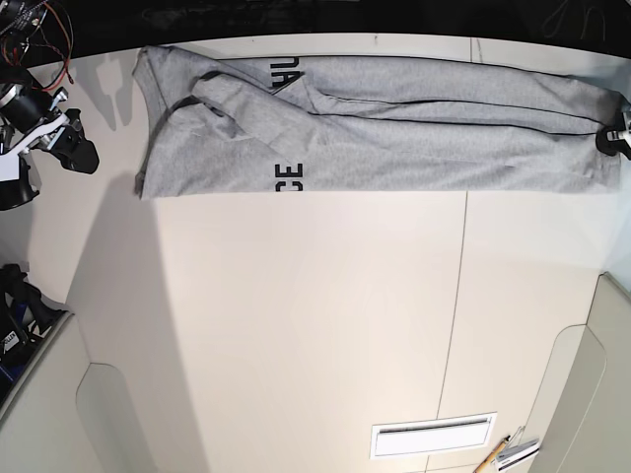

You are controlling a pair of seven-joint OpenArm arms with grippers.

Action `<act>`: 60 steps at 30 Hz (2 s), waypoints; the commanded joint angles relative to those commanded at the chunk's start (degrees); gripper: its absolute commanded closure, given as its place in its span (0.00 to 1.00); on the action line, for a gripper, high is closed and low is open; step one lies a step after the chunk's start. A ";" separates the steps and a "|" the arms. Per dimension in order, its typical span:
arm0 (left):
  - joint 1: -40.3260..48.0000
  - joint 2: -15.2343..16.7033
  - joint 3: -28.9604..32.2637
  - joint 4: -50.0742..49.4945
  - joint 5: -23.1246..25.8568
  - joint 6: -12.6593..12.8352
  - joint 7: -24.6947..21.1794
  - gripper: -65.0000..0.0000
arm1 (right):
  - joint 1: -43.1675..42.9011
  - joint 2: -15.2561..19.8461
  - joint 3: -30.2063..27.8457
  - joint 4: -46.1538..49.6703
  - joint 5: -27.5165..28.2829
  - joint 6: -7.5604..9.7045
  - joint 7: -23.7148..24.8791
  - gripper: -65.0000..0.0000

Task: Fold the T-shirt properly
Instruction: 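Lay the strip down, release, and withdraw both grippers, then grasp the strip's hem end with the left gripper and lift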

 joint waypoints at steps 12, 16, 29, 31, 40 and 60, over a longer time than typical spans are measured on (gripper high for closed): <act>-0.55 -1.16 4.92 22.47 5.46 0.00 -0.13 1.00 | 0.02 0.00 0.00 0.00 -0.04 0.02 0.04 0.81; -0.59 0.46 14.21 27.34 5.97 0.00 -0.55 1.00 | 0.02 -0.02 0.00 0.00 -0.02 0.02 0.04 0.81; -4.22 14.03 28.68 28.24 11.15 0.00 -4.68 1.00 | 0.00 -0.02 0.00 0.00 0.00 0.15 -0.50 0.72; -4.22 14.93 28.68 28.24 10.73 0.00 -4.76 0.89 | -0.02 -0.02 0.00 0.00 0.04 0.15 -1.16 0.72; -3.04 15.87 28.70 28.22 -0.70 0.00 -3.26 0.44 | -3.89 0.02 -0.11 0.00 5.05 1.14 -6.23 0.46; -2.51 18.34 28.61 28.28 -7.26 0.00 -2.01 0.44 | -7.08 -3.78 -15.02 -0.98 5.73 1.49 -6.29 0.46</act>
